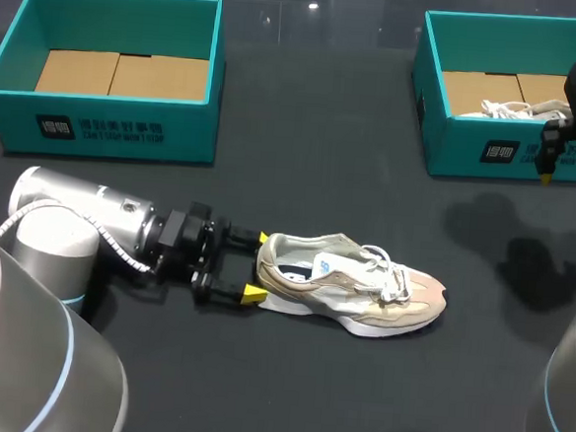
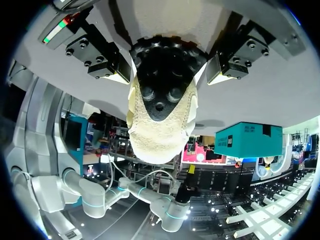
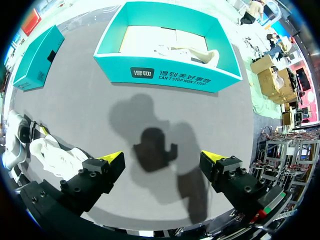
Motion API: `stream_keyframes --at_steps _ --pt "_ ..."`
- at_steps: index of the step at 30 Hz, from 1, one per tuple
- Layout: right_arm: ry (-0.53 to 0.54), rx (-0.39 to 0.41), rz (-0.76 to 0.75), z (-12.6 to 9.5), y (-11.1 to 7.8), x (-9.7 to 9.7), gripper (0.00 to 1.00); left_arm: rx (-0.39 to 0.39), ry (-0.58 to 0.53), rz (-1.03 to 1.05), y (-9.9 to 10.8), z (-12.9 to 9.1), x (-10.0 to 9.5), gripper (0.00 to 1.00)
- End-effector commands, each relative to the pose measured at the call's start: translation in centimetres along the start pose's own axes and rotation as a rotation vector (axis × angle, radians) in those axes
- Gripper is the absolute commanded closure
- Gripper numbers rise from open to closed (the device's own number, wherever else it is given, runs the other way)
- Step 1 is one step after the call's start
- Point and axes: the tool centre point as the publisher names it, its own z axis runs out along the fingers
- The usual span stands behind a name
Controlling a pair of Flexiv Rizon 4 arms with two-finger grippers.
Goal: Take the shoe out of the shoebox, open the shoe tongue, remove and reinsert the insole, then place the shoe into the shoebox
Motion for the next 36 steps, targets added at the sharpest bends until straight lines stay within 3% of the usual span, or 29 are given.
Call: stream_keyframes --at_steps 1,36 --pt "-0.001 -0.001 0.001 0.0 -0.1 0.0 0.0 0.003 0.006 0.0 0.3 0.6 -0.2 0.0" --pt "-0.001 -0.001 0.001 0.0 -0.1 0.0 0.0 0.017 0.091 0.017 -0.4 4.4 0.3 0.0"
